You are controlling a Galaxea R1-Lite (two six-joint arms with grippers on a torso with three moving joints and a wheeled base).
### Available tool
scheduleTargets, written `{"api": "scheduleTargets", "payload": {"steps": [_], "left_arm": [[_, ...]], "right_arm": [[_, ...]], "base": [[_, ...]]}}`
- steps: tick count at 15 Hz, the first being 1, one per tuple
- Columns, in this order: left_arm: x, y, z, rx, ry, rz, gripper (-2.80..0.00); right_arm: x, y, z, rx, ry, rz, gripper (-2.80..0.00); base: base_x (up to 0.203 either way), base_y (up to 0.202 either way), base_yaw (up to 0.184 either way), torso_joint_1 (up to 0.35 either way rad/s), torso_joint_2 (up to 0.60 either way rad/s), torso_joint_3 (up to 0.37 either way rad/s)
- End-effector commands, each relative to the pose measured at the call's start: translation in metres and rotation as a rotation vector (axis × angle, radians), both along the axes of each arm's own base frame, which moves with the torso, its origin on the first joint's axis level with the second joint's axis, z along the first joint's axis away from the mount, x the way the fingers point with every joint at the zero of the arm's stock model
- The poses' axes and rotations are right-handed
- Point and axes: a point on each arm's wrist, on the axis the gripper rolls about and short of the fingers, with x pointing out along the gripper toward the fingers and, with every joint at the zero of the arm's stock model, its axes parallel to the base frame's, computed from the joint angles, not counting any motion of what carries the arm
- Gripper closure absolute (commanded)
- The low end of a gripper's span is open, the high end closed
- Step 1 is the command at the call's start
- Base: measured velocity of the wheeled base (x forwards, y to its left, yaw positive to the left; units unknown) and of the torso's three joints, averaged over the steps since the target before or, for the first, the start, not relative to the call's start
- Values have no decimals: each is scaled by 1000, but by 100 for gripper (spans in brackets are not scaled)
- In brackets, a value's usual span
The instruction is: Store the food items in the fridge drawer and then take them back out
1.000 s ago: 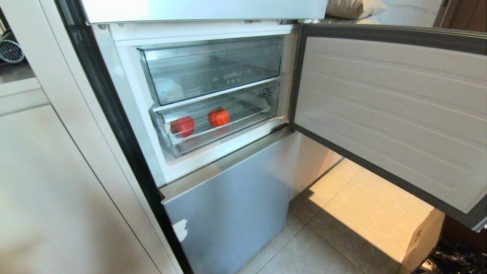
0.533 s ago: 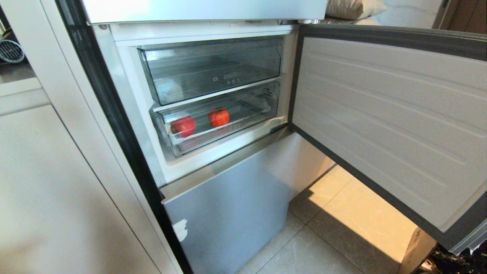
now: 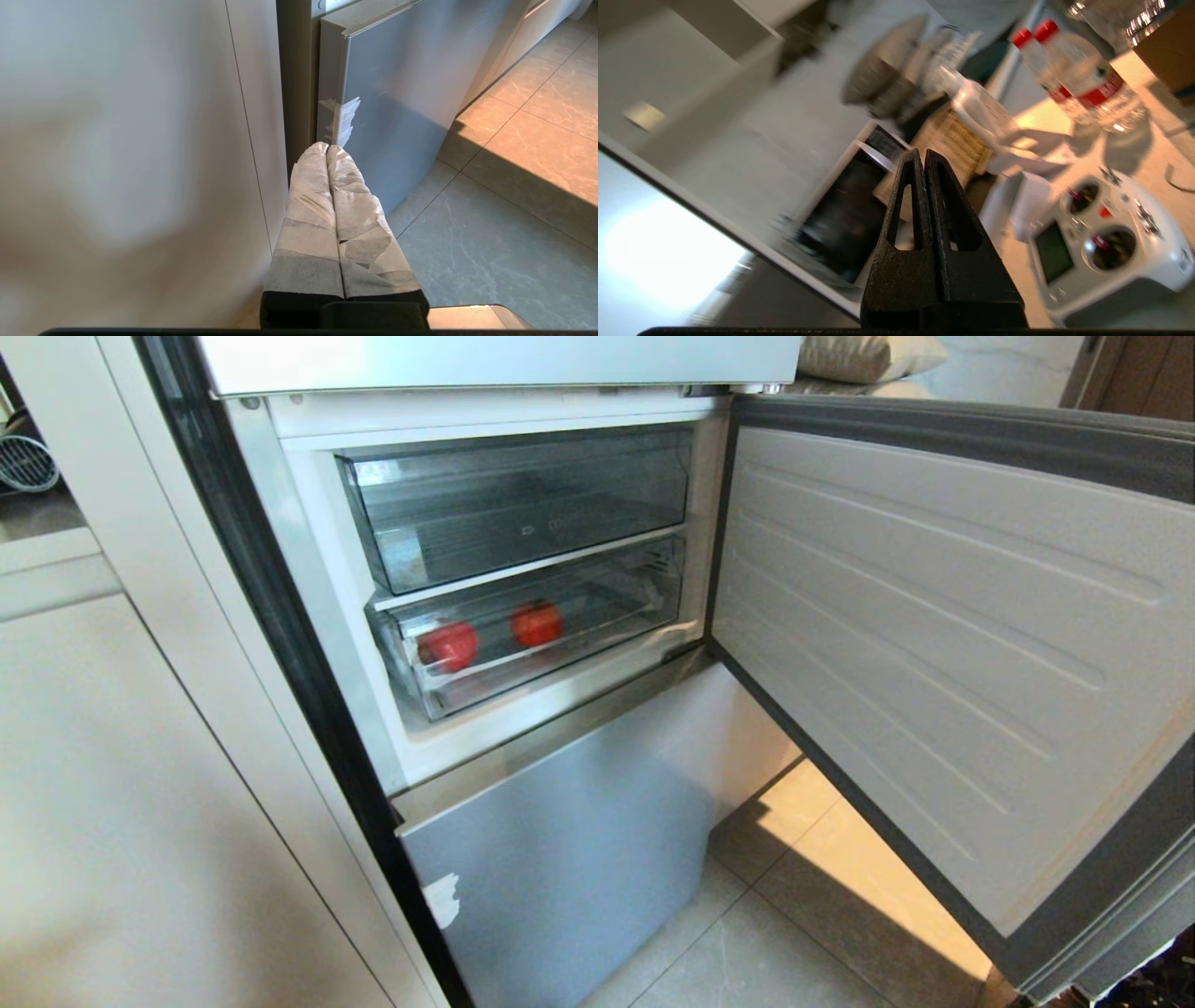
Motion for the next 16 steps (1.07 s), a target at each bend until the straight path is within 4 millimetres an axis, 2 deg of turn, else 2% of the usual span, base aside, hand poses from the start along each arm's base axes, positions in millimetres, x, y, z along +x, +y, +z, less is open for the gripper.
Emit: {"api": "scheduleTargets", "payload": {"steps": [1, 3, 5, 7, 12, 14, 16], "left_arm": [[0, 0, 0, 0, 1, 0, 0], [0, 0, 0, 0, 1, 0, 0], [0, 0, 0, 0, 1, 0, 0], [0, 0, 0, 0, 1, 0, 0], [0, 0, 0, 0, 1, 0, 0], [0, 0, 0, 0, 1, 0, 0], [0, 0, 0, 0, 1, 0, 0]], "right_arm": [[36, 35, -37, -89, 119, -38, 0], [53, 75, -53, -145, 164, 57, 0], [62, 124, -65, -201, 192, 213, 0], [59, 174, -70, -266, 195, 357, 0], [38, 272, -72, -390, 166, 599, 0], [41, 313, -75, -422, 166, 713, 0], [57, 352, -81, -450, 154, 844, 0]], "base": [[0, 0, 0, 0, 0, 0], [0, 0, 0, 0, 0, 0], [0, 0, 0, 0, 0, 0], [0, 0, 0, 0, 0, 0], [0, 0, 0, 0, 0, 0], [0, 0, 0, 0, 0, 0], [0, 0, 0, 0, 0, 0]]}}
